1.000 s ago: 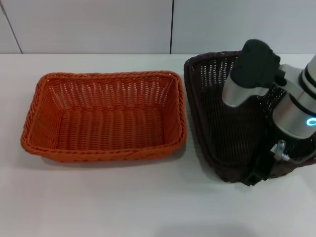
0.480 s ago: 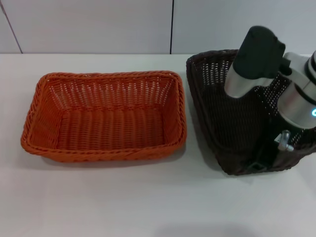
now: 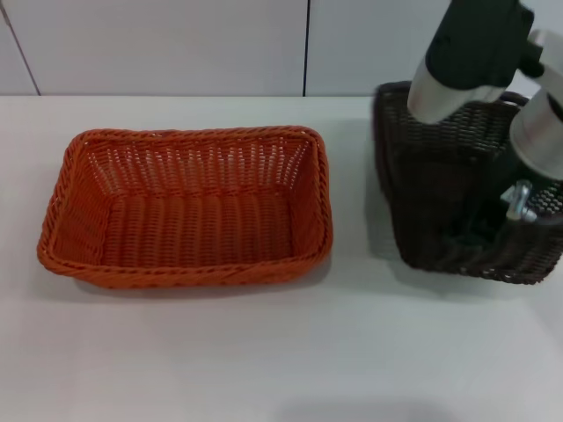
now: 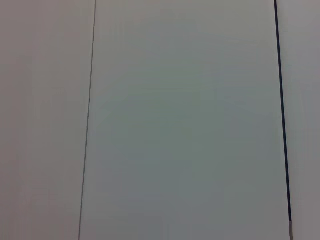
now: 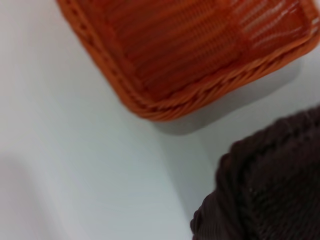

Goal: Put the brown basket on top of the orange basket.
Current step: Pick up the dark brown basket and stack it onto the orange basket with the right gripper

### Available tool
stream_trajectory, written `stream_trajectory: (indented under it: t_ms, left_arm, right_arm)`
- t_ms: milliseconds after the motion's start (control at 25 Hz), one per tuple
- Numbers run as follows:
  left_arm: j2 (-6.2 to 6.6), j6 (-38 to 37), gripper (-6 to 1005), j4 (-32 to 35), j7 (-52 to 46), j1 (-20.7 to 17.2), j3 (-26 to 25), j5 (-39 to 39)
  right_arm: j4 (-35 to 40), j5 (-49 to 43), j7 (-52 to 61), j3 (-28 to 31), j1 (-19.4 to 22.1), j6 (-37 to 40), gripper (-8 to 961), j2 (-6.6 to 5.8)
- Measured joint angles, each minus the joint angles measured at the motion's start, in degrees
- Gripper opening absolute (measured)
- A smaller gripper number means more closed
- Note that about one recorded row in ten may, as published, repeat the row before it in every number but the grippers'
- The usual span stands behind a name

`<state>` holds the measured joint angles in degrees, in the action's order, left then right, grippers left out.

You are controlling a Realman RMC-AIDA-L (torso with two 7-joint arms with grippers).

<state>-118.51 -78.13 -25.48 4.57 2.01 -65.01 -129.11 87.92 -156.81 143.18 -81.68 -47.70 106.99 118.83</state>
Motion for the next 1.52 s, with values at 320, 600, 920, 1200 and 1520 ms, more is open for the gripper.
stream_trajectory:
  t_ms: [320,600,920,1200,1520]
  left_arm:
    - [-0.06,0.69,800,0.25,-0.65,0.75,-0.13,0.0]
    - [-0.06,1.37,800,0.26,-0.7,1.2,-0.19,0.03]
    - [-0.13,1.96,800,0.26,-1.38,1.36,0.03,0.72]
    - [-0.31,1.97,800,-0.24,-1.4,0.8,0.36,2.38]
    - [-0.54,1.95,800,-0.24,-1.41,0.62,2.36,4.52]
  right_arm:
    - [5.66,-2.79,0.58,-0.28,-3.33,1.17,162,0.0]
    - [5.91,-4.84,-1.47,-0.76,-8.03,-0.95,163,-0.09]
    - [7.92,-4.12,-23.29,-9.97,-6.72,-7.72,163,0.5]
    - [13.15,-1.1,-48.72,-14.8,0.61,-16.58,162,0.74]
    - [14.96,4.37,-69.63,-13.67,6.5,-23.61,162,0.65]
